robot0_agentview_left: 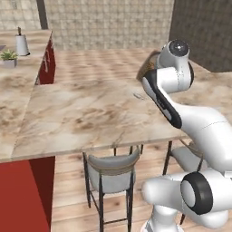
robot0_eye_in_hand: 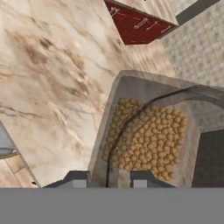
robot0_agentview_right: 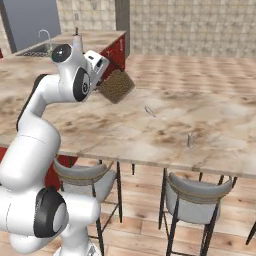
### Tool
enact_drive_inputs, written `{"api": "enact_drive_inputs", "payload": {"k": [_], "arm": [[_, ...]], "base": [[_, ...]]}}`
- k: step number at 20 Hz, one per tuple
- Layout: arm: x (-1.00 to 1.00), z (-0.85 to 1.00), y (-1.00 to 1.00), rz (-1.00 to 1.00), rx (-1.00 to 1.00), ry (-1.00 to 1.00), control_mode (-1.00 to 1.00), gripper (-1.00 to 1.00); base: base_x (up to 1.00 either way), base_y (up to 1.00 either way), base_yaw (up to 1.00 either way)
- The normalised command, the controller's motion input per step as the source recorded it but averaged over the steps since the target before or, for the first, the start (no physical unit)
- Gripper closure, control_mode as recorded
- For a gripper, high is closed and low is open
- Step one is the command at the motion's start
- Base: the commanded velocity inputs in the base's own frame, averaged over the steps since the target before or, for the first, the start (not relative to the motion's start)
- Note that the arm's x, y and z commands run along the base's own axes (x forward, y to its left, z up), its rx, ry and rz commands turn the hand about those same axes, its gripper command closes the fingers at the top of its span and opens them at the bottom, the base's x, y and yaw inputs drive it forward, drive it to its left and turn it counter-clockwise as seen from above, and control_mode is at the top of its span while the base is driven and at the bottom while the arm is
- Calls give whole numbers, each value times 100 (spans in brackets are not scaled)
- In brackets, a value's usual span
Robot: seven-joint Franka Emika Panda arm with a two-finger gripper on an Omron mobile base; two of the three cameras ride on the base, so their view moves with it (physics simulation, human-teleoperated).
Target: Pick the candle and jar from the dining table and place them in the open cabinet. Close the cabinet after placing the objects.
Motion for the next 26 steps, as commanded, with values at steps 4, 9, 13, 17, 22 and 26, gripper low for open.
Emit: {"api": "enact_drive_inputs", "payload": {"k": [4, 9, 13, 17, 22, 26], "arm": [[0, 0, 0, 0, 0, 0, 100, 100], [0, 0, 0, 0, 0, 0, 100, 100], [0, 0, 0, 0, 0, 0, 100, 100], [0, 0, 0, 0, 0, 0, 100, 100], [0, 0, 0, 0, 0, 0, 100, 100], [0, 0, 0, 0, 0, 0, 100, 100]], "base": [[0, 100, 3], [0, 100, 2], [0, 100, 0], [0, 100, 0], [0, 100, 0], [0, 100, 0]]}}
